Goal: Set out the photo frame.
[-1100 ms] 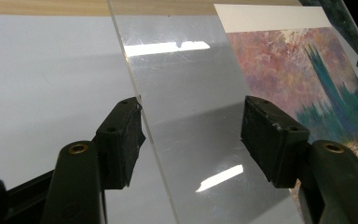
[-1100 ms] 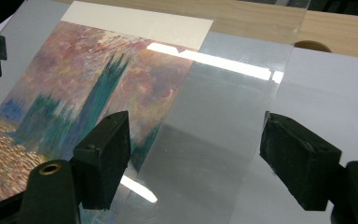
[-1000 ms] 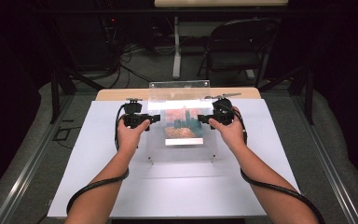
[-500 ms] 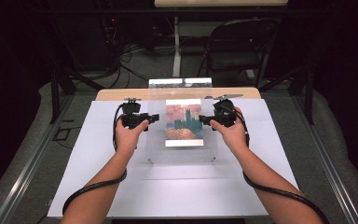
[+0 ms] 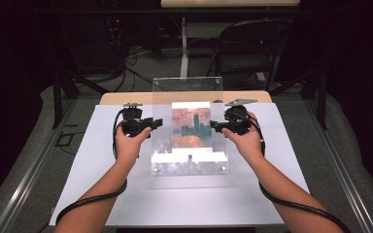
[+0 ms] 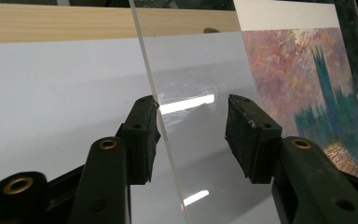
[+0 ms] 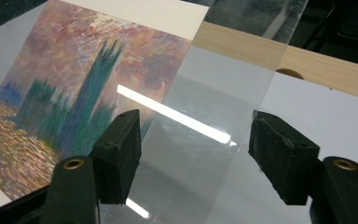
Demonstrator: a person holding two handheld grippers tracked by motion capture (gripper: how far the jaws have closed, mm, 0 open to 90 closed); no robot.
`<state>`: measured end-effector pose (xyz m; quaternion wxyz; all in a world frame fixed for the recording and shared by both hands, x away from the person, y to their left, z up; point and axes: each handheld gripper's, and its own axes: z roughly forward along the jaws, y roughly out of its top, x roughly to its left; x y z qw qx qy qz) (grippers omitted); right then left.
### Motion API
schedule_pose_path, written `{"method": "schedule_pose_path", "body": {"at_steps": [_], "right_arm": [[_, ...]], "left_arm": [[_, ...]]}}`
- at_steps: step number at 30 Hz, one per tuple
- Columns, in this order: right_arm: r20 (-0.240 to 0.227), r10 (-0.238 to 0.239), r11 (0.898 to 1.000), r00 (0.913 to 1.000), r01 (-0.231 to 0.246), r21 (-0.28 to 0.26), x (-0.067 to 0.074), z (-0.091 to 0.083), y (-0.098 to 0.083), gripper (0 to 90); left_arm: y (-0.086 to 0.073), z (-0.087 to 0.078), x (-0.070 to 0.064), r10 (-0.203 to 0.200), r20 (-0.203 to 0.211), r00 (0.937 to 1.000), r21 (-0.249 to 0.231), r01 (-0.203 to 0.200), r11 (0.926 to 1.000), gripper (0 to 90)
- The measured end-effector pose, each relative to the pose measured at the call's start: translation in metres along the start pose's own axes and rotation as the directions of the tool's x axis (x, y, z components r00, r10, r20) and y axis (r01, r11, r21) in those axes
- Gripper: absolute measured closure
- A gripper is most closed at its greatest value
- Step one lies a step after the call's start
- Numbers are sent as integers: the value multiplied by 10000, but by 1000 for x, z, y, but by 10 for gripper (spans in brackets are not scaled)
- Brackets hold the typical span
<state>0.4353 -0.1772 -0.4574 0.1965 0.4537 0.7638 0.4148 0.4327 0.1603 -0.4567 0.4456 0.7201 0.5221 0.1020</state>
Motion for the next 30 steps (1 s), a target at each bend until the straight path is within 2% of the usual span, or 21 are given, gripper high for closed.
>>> {"method": "schedule_pose_path", "body": {"at_steps": [5,16,30], "right_arm": [[24,-145,9994,9999,145,-319,3,-16,-4,420],[250,-476,9958,9986,494,-767,18,-49,-10,535],[-392,-441,9886,9983,379,-1457,25,-83,-26,610]], "left_arm": [[-4,-14,-4,251,228,9994,-187,-247,9995,590],[-16,-45,-15,796,418,9960,-544,-773,9955,671],[-35,-73,-24,1240,864,9885,-1011,-1151,9882,739]]}}
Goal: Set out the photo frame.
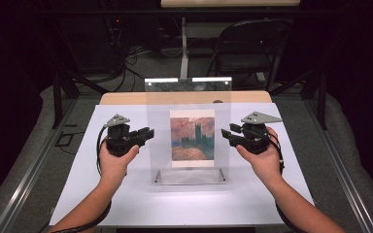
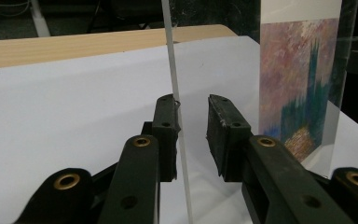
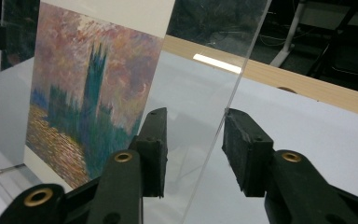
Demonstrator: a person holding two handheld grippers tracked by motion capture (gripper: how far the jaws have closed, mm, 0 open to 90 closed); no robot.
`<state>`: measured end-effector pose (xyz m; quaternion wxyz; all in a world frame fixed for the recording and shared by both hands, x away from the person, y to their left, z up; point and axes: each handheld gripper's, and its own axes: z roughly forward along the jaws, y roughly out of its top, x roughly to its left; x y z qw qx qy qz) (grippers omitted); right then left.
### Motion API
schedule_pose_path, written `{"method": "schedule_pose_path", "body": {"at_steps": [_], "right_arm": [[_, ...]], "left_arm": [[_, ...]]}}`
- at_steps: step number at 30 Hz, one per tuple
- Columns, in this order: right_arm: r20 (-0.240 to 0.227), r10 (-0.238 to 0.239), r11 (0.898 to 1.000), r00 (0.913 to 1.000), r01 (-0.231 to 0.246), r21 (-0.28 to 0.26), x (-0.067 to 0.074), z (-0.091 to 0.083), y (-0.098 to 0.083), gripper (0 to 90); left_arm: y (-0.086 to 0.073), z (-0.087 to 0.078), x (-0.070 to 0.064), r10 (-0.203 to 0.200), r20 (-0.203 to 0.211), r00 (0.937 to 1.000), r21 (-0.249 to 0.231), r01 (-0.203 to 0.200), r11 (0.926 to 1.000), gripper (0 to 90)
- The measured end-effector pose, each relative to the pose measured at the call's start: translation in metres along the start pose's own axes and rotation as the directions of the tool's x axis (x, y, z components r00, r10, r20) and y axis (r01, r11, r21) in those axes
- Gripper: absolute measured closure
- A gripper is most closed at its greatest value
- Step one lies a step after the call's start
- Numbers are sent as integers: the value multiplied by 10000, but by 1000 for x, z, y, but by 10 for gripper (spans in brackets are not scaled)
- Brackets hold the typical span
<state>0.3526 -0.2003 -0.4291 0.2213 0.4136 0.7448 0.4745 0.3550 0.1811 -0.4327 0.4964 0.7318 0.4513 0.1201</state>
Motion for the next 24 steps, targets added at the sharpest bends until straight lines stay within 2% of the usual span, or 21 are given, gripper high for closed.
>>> {"method": "schedule_pose_path", "body": {"at_steps": [8,17,24], "right_arm": [[-253,219,9996,9994,-223,-167,6,-12,-5,609],[-382,168,9993,9991,-181,-338,13,-24,-12,601],[-691,338,9973,9970,-381,-621,19,-37,-22,603]], "left_arm": [[-7,-10,-7,468,64,9989,-78,-467,9989,748],[-16,-19,-11,279,445,9986,-262,-268,9993,749],[-28,-31,-20,569,595,9966,-442,-544,9975,745]]}}
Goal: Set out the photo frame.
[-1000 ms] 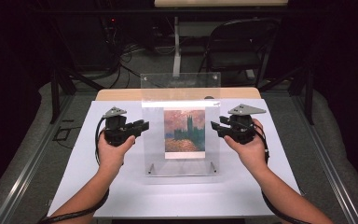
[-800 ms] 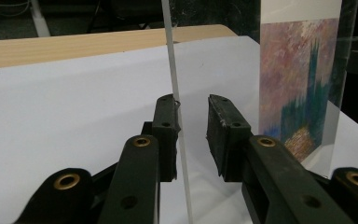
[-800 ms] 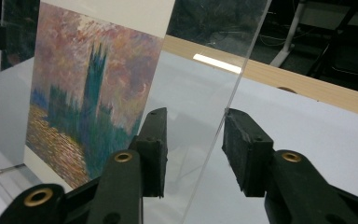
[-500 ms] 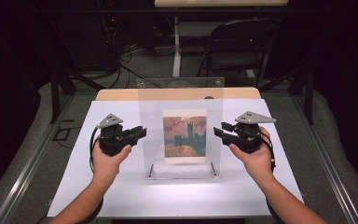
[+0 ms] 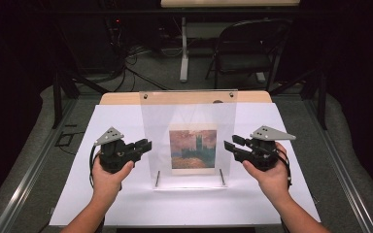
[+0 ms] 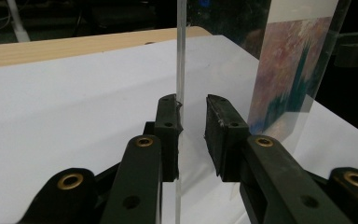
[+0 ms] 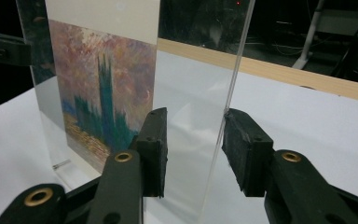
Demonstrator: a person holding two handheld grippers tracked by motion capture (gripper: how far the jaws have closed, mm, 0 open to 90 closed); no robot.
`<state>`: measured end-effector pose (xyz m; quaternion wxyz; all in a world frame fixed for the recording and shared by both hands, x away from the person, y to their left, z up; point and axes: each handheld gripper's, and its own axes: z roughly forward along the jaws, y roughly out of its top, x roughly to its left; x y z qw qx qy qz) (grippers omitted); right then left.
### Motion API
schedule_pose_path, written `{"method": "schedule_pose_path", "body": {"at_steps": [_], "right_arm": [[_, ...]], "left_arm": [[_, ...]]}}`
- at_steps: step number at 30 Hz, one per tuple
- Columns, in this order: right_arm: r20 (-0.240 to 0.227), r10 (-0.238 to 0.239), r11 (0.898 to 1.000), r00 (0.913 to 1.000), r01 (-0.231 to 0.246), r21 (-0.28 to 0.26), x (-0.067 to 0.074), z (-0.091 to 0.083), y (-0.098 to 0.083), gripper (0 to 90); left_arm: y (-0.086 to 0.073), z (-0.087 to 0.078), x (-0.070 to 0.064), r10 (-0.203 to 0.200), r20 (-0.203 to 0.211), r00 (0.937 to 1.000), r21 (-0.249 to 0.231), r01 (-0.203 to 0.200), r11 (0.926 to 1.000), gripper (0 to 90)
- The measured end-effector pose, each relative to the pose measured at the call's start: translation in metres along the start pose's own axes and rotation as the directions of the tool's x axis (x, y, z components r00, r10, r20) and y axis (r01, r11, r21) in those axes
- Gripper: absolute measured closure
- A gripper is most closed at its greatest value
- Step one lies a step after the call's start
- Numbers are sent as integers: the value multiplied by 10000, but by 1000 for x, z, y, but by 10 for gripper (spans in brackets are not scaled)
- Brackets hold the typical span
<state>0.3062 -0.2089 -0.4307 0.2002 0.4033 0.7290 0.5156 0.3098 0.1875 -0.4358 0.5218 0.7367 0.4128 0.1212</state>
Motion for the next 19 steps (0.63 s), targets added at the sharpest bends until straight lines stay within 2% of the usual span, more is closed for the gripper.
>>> {"method": "schedule_pose_path", "body": {"at_steps": [6,8,14,19], "right_arm": [[-319,278,9994,9991,-285,-216,6,-9,-10,603],[-372,223,9993,9991,-234,-277,8,-12,-13,603],[-288,-197,9991,9994,186,-394,13,-15,-22,571],[-594,96,9978,9982,-135,-652,10,-17,-36,499]], "left_arm": [[-10,-8,-9,522,45,9986,-135,-522,9985,734],[-14,-11,-12,619,-2,9981,-212,-618,9979,729],[-23,-14,-13,560,42,9984,-369,-558,9978,684],[-37,-17,-13,580,-41,9983,-643,-581,9962,598]]}}
